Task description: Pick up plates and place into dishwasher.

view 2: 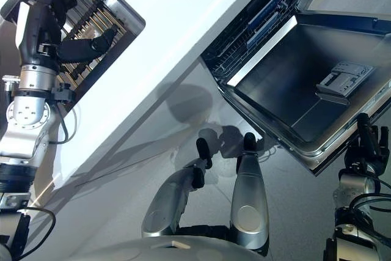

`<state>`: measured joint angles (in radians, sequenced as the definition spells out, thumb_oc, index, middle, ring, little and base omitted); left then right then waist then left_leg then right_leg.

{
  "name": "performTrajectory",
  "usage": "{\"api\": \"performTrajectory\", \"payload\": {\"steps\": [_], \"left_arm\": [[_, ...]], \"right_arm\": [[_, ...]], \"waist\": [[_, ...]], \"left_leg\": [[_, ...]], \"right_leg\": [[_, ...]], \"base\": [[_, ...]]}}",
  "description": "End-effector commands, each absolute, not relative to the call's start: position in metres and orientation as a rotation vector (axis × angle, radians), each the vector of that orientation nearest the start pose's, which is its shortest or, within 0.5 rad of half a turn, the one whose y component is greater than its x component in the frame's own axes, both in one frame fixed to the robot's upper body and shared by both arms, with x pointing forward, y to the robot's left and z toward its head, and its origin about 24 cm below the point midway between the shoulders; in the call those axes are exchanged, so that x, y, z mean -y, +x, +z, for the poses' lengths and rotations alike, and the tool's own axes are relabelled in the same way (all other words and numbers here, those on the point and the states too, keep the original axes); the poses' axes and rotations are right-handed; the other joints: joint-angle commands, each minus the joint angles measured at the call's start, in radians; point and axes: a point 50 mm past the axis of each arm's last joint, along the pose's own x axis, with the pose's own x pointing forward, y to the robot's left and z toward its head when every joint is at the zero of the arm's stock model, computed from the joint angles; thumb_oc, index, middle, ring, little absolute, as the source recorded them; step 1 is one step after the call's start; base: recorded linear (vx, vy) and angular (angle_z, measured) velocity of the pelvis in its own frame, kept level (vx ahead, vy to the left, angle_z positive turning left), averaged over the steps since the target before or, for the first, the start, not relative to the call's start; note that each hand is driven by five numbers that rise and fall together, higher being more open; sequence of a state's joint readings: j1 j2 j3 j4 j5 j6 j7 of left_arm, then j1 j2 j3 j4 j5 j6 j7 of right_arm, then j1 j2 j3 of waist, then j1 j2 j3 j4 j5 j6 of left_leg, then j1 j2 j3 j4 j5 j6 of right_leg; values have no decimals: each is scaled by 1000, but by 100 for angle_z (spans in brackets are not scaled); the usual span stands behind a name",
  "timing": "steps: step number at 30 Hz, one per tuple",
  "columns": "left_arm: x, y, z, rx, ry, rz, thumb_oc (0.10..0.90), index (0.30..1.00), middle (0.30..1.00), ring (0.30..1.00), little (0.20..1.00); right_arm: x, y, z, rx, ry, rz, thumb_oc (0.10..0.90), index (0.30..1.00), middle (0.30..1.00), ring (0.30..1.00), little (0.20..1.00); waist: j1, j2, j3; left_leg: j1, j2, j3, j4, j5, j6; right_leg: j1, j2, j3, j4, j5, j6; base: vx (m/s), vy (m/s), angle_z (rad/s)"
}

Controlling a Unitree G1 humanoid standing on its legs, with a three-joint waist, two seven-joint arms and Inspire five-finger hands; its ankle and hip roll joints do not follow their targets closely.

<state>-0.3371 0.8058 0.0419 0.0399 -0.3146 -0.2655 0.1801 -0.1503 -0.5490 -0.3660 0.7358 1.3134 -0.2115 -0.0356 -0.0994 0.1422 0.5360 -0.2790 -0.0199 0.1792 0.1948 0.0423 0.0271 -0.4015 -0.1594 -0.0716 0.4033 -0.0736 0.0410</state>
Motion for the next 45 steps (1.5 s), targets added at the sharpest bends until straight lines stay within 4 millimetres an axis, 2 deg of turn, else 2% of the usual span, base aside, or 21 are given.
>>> {"api": "performTrajectory", "payload": {"steps": [1,4,5,7,8,10,12,13,16,20,24,37,45], "left_arm": [[-269,266,271,918,422,201,800,900,900,900,900],[-272,264,269,915,445,204,800,900,900,900,900],[-274,263,269,914,456,206,800,900,900,900,900],[-275,263,269,913,467,208,800,900,900,900,900],[-277,263,270,912,473,210,800,900,900,900,900],[-277,265,270,909,483,210,800,900,900,900,900],[-277,267,272,912,487,211,800,900,900,900,900],[-278,270,273,905,482,208,800,900,900,900,900],[-280,273,281,907,475,204,800,900,900,900,900],[-279,274,281,903,471,199,800,900,900,900,900],[-278,274,279,891,473,193,800,900,900,900,900],[-279,274,271,871,460,195,800,900,900,900,900],[-282,271,262,847,431,194,800,900,900,900,900]], "right_arm": [[336,281,65,143,697,-278,800,900,900,900,900],[292,293,85,186,685,92,800,900,900,900,900],[271,294,94,210,676,243,800,900,900,900,900],[252,295,107,253,662,385,800,900,900,900,900],[241,295,117,286,654,462,800,900,900,900,900],[211,297,149,390,624,633,800,900,900,900,900],[198,298,166,442,618,691,800,900,900,900,900],[188,300,184,486,589,727,800,900,900,900,900],[175,301,207,541,573,728,800,900,900,900,900],[169,299,216,565,574,715,800,900,900,900,900],[171,300,214,564,594,668,800,900,900,900,900],[185,302,194,533,660,529,800,900,900,900,900],[198,296,179,532,713,453,800,900,900,900,900]], "waist": [[67,-3,-16],[70,-22,-16],[70,-34,-16],[69,-44,-16],[70,-49,-16],[72,-59,-16],[75,-63,-16],[77,-64,-16],[82,-65,-16],[86,-68,-16],[89,-69,-16],[93,-77,-16],[87,-91,-33]], "left_leg": [[-9,-74,-39,125,-123,42],[-5,-67,-38,117,-122,45],[-1,-64,-37,115,-121,46],[2,-61,-34,112,-120,47],[6,-60,-33,109,-119,47],[21,-57,-30,104,-121,46],[20,-56,-28,102,-115,46],[37,-57,-28,105,-125,44],[49,-58,-26,99,-119,46],[62,-60,-26,98,-120,47],[74,-63,-29,103,-122,49],[120,-63,-40,70,-112,47],[196,-61,-48,-16,-89,43]], "right_leg": [[26,38,-27,29,-5,-17],[33,44,-22,13,9,-8],[40,46,-20,3,17,-3],[46,49,-18,-9,24,2],[51,50,-16,-15,27,5],[71,51,-16,-29,31,12],[73,52,-15,-40,43,13],[94,49,-14,-44,35,17],[112,48,-10,-65,50,18],[133,46,-10,-73,51,17],[149,42,-10,-74,50,15],[205,41,-18,-109,54,14],[280,54,-21,-183,68,23]], "base": [[0,0,0],[5,-12,-6],[5,-26,-7],[6,-21,-8],[12,-9,-8],[24,10,-12],[11,29,-25],[25,47,-39],[4,50,-40],[14,38,-24],[31,32,-2],[15,7,24],[4,-5,1]]}}
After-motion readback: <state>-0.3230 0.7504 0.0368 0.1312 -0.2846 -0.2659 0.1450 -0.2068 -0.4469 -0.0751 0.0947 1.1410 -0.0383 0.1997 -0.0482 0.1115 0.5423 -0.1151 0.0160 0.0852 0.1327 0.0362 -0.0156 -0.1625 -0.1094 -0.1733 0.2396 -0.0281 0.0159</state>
